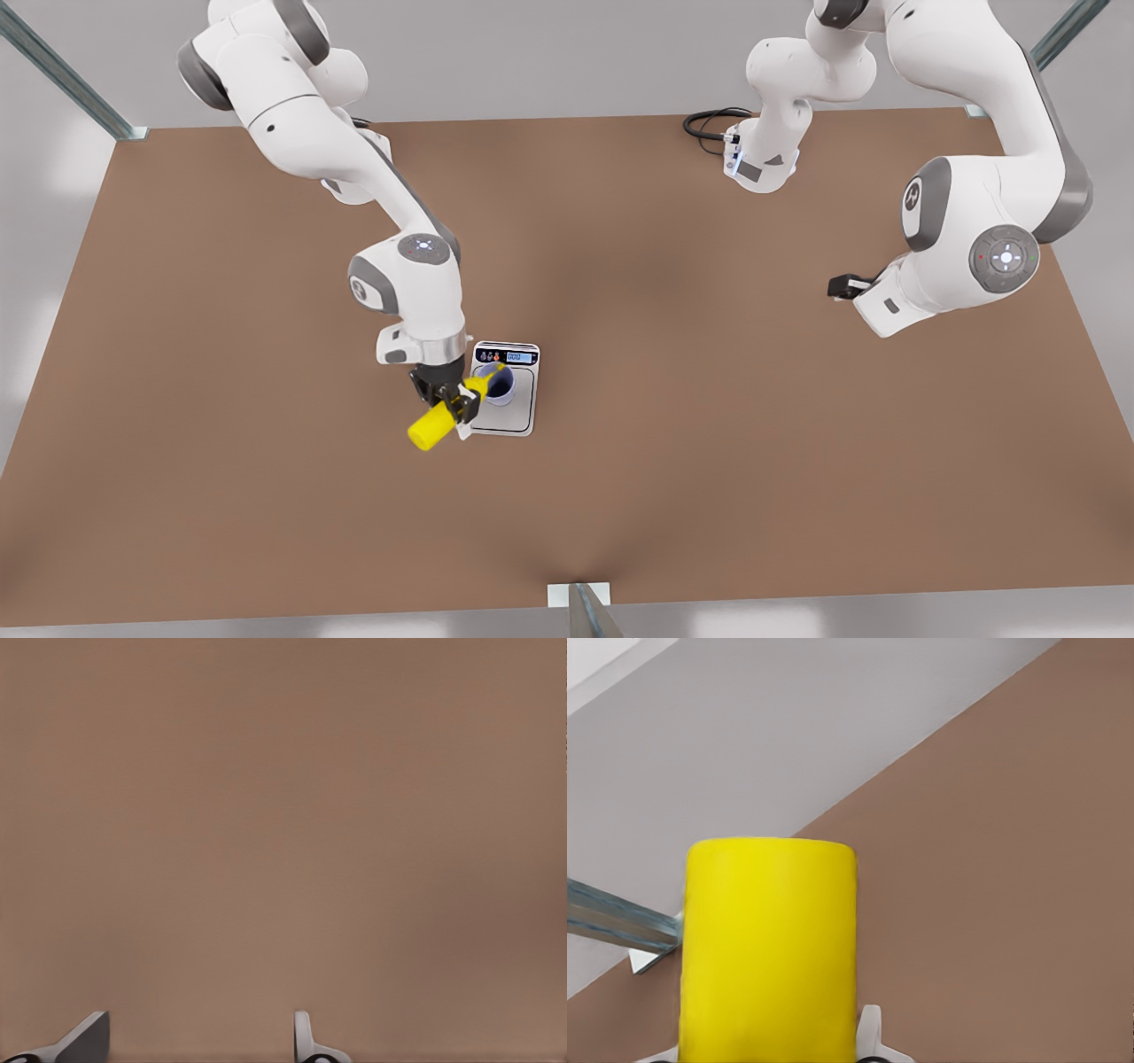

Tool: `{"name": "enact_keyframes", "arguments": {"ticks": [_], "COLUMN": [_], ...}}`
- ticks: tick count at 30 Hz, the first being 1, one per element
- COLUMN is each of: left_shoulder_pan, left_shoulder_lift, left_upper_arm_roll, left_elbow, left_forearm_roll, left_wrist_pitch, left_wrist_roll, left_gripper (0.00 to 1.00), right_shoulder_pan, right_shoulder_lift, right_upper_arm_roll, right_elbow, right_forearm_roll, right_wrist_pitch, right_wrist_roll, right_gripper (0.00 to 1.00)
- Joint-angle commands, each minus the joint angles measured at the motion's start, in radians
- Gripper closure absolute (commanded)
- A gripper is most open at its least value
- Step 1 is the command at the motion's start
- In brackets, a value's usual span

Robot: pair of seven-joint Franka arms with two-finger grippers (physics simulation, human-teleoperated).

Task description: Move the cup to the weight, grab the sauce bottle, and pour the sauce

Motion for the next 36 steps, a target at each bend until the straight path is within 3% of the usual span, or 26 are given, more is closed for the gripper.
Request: {"name": "enact_keyframes", "arguments": {"ticks": [1,13,23,29,31,36], "left_shoulder_pan": [0.000,-0.003,-0.014,-0.018,-0.018,-0.018], "left_shoulder_lift": [0.000,-0.028,-0.018,-0.020,-0.025,-0.018], "left_upper_arm_roll": [0.000,-0.012,-0.040,-0.040,-0.040,-0.040], "left_elbow": [-0.001,0.000,0.000,0.000,0.000,-0.001], "left_forearm_roll": [-0.001,-0.001,0.003,0.003,0.003,0.001], "left_wrist_pitch": [0.000,-0.017,-0.047,-0.049,-0.070,-0.081], "left_wrist_roll": [0.000,0.006,-0.011,-0.014,-0.025,-0.031], "left_gripper": [0.00,0.00,0.00,0.00,0.00,0.00], "right_shoulder_pan": [0.013,0.022,0.045,-0.033,-0.051,-0.083], "right_shoulder_lift": [0.002,0.062,0.098,0.015,-0.010,-0.044], "right_upper_arm_roll": [-0.001,-0.003,-0.003,-0.003,-0.001,0.006], "right_elbow": [0.000,-0.026,-0.011,-0.057,-0.062,-0.074], "right_forearm_roll": [-0.016,-0.435,-0.458,-0.216,0.100,0.652], "right_wrist_pitch": [0.014,0.021,0.019,0.088,0.083,0.016], "right_wrist_roll": [0.001,0.001,0.007,0.010,0.024,0.013], "right_gripper": [0.72,0.72,0.72,0.72,0.72,0.75]}}
